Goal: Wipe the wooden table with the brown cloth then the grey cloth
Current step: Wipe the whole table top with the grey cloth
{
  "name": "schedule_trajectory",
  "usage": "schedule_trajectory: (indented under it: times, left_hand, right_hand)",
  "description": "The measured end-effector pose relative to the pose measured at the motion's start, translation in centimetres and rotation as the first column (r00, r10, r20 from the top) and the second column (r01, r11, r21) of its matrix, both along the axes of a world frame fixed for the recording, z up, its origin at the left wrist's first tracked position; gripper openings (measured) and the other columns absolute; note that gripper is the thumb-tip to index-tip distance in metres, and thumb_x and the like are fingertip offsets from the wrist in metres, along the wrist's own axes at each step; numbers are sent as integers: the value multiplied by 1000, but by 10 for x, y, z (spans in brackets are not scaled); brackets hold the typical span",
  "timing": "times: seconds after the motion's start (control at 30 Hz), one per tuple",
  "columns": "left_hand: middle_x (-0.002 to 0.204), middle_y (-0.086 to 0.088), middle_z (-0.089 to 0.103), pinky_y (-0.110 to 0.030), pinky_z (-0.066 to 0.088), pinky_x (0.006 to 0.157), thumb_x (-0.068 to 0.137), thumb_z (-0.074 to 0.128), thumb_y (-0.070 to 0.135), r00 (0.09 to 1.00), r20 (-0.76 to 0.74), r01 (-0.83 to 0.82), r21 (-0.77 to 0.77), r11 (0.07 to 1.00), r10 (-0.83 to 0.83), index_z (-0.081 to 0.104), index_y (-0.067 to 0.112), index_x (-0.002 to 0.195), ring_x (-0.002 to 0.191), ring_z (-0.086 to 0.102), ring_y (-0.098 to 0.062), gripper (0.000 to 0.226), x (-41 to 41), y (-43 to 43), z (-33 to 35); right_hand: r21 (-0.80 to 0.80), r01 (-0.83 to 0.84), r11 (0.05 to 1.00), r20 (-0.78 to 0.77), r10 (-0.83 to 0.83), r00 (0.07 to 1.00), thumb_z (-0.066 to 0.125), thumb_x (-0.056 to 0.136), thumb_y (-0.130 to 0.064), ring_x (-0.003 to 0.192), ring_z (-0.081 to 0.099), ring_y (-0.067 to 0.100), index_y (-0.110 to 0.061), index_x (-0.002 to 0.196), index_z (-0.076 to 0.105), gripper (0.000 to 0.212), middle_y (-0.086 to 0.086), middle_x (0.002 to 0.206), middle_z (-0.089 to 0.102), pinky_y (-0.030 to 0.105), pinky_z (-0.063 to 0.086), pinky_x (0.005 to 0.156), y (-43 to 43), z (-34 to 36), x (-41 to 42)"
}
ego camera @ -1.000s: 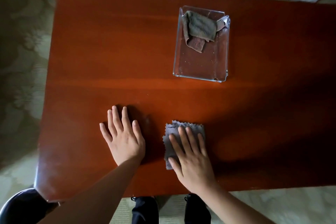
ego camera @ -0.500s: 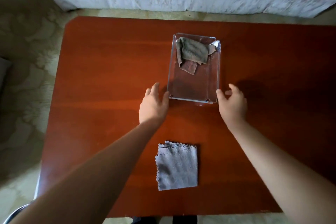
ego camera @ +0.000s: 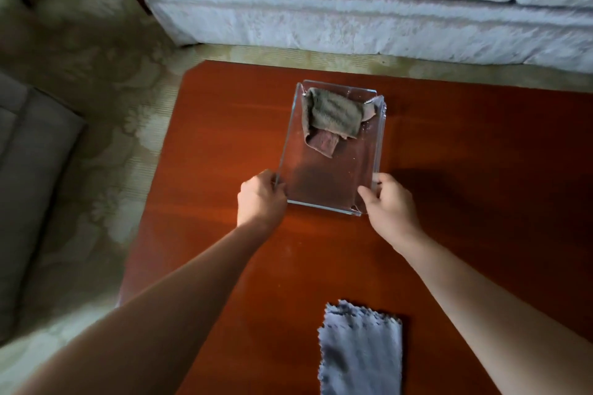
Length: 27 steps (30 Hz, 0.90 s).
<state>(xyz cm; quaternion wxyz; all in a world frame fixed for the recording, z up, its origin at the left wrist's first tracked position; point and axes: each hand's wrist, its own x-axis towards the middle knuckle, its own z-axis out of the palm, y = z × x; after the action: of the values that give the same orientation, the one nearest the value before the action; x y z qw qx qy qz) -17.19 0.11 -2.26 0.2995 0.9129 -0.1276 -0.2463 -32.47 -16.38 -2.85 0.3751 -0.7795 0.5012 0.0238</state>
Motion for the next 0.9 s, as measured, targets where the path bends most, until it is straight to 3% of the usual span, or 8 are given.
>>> schedule_trajectory:
  times: [0.13,0.27,0.33,0.63,0.7,0.77,0.83,0.9]
  left_hand:
    - [73,-4,74,-45,64,71,76,56,33,995,46,-92,5,996,92,70,22,78,70,74,-30,17,77,61,-3]
    - [65,-5,70,-47,65,69,90,67,9,975,76,-207,-20,978,208,69,15,78,58,72,-26,14,128,96,-1]
    - [64,-5,71,-48,65,67,90,67,7,971,73,-228,-19,973,229,69,15,77,55,71,-25,15,145,108,-7]
    - [64,-2,72,-44,64,70,84,73,20,973,87,-212,-40,976,215,74,19,78,63,72,-28,6,173,117,-26]
    - [70,-3,74,-46,64,71,87,69,37,968,41,-244,-72,967,247,74,22,85,65,73,-29,16,171,119,-25]
    - [85,-7,76,-48,61,83,91,55,59,952,40,-301,-55,952,303,72,25,97,82,73,-35,39,161,124,-25]
    - [109,-13,72,-45,53,94,101,44,56,929,126,-351,0,937,348,69,21,111,103,66,-39,44,139,129,-22]
    - [122,-15,65,-45,46,92,105,47,40,912,206,-363,3,932,355,65,13,118,111,60,-40,35,108,135,-20]
  right_hand:
    - [37,-93,995,36,92,995,65,102,-32,120,64,39,-7,132,61,39,17,129,68,44,52,99,45,8,85]
    - [36,-175,984,42,173,984,61,105,-31,121,63,39,-4,131,57,37,17,132,66,44,51,99,78,13,152]
    - [38,-193,980,25,193,981,60,106,-30,122,62,39,-4,132,56,37,17,133,65,43,50,100,88,11,173]
    - [-39,-208,977,-50,206,977,62,104,-37,121,64,39,-5,128,60,41,17,131,67,43,51,96,93,2,203]
    - [-73,-231,970,-67,226,972,56,105,-48,122,63,38,-5,132,60,50,16,131,67,42,50,95,90,5,195]
    - [-108,-244,964,-48,240,970,49,106,-53,121,63,36,-6,138,58,57,13,130,68,42,49,97,87,10,171]
    - [-212,-266,940,-11,270,963,48,107,-48,116,65,32,-11,140,59,51,9,126,69,40,51,93,88,12,122]
    - [-356,-322,877,-31,334,942,43,109,-43,116,64,31,-11,140,61,48,9,125,68,41,51,95,93,7,51]
